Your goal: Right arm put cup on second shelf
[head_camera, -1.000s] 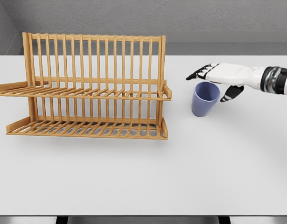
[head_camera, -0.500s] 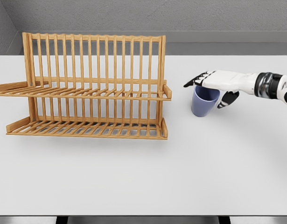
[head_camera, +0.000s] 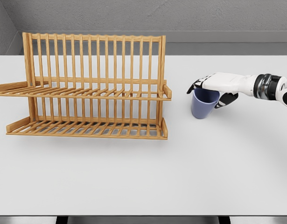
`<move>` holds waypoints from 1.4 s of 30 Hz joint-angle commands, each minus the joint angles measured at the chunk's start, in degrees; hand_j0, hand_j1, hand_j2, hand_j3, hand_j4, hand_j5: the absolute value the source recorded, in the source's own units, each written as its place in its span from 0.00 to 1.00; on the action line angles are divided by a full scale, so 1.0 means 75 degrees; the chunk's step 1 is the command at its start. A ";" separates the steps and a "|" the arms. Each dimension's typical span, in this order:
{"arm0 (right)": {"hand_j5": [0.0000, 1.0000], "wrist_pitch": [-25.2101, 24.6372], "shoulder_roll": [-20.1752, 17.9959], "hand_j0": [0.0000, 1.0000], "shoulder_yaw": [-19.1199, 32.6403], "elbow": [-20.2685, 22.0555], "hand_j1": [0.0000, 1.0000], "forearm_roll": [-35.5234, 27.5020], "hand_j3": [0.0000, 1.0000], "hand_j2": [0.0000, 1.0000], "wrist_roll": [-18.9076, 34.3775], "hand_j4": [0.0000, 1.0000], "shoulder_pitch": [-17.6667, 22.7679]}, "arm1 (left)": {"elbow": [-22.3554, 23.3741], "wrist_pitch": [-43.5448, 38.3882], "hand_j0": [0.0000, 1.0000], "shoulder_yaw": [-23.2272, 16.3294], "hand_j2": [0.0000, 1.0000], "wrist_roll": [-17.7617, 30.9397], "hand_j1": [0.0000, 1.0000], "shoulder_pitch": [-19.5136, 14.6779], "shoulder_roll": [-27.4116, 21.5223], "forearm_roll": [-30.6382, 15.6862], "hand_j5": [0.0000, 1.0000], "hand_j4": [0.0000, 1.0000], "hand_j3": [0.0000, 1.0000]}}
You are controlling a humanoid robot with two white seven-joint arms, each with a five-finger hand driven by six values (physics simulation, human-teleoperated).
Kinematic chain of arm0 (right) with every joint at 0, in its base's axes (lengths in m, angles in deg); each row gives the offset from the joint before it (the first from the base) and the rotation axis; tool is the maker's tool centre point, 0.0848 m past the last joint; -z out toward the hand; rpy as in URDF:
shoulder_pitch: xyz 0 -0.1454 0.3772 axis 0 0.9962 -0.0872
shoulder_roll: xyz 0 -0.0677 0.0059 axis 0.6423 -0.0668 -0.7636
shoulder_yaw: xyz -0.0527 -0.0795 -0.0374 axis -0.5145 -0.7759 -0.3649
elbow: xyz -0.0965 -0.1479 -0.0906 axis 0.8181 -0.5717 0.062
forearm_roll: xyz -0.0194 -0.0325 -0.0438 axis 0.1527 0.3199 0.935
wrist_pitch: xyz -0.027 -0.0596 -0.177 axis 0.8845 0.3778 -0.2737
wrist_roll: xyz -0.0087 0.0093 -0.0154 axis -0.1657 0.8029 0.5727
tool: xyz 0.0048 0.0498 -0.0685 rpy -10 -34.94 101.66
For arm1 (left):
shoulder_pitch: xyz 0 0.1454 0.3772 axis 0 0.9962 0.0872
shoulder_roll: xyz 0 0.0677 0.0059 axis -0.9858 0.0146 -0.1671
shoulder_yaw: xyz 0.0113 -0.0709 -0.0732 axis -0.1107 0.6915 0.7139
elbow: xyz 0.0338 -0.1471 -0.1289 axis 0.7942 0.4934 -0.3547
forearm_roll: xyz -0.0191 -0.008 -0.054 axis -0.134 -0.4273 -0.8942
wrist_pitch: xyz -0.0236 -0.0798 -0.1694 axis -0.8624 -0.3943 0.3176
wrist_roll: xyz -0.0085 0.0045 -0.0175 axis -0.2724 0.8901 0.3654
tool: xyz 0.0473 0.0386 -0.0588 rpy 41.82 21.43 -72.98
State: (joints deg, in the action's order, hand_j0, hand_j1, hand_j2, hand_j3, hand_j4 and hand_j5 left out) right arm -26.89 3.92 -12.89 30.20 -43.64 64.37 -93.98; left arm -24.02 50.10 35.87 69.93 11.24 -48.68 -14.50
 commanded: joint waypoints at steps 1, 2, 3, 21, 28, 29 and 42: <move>0.66 0.0013 -0.0016 0.66 0.0004 0.0015 0.66 0.0010 0.66 0.66 0.0019 0.66 -0.0023 | -0.0001 0.0000 1.00 -0.0005 1.00 0.0002 1.00 0.0000 0.0000 -0.0001 1.00 1.00 1.00; 0.66 0.0012 -0.0016 0.66 0.0016 0.0016 0.66 0.0010 0.66 0.66 0.0019 0.66 -0.0035 | -0.0001 0.0000 1.00 0.0006 1.00 0.0002 1.00 0.0000 0.0000 -0.0001 1.00 1.00 1.00; 0.66 0.0013 -0.0016 0.66 0.0027 0.0027 0.66 0.0010 0.66 0.66 0.0019 0.66 -0.0035 | -0.0001 0.0000 1.00 -0.0005 1.00 0.0002 1.00 0.0000 0.0000 -0.0001 1.00 1.00 1.00; 0.66 0.0095 -0.0110 0.66 0.0168 0.0074 0.66 0.0057 0.66 0.66 0.0019 0.66 -0.0152 | -0.0001 0.0000 1.00 0.0006 1.00 0.0002 1.00 0.0000 0.0000 -0.0001 1.00 1.00 1.00; 0.64 0.0270 -0.0180 0.64 0.0461 0.0097 0.64 0.0057 0.64 0.64 0.0019 0.64 -0.0141 | -0.0001 0.0000 1.00 -0.0005 1.00 0.0002 1.00 0.0000 0.0000 -0.0001 1.00 1.00 1.00; 0.64 0.0329 -0.0192 0.64 0.0496 0.0097 0.64 0.0057 0.64 0.64 0.0019 0.64 -0.0141 | -0.0001 0.0000 1.00 0.0006 1.00 0.0002 1.00 0.0000 0.0000 -0.0001 1.00 1.00 1.00; 0.64 0.0985 -0.0415 0.64 0.1469 0.0378 0.64 0.0057 0.64 0.64 0.0019 0.64 -0.0094 | -0.0001 0.0000 1.00 -0.0005 1.00 0.0002 1.00 0.0000 0.0000 -0.0001 1.00 1.00 1.00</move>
State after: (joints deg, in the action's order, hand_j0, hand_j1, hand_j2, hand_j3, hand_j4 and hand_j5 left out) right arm -19.82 0.98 -2.53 32.00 -42.93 64.51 -94.60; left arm -24.02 50.10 35.86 69.93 11.24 -48.68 -14.50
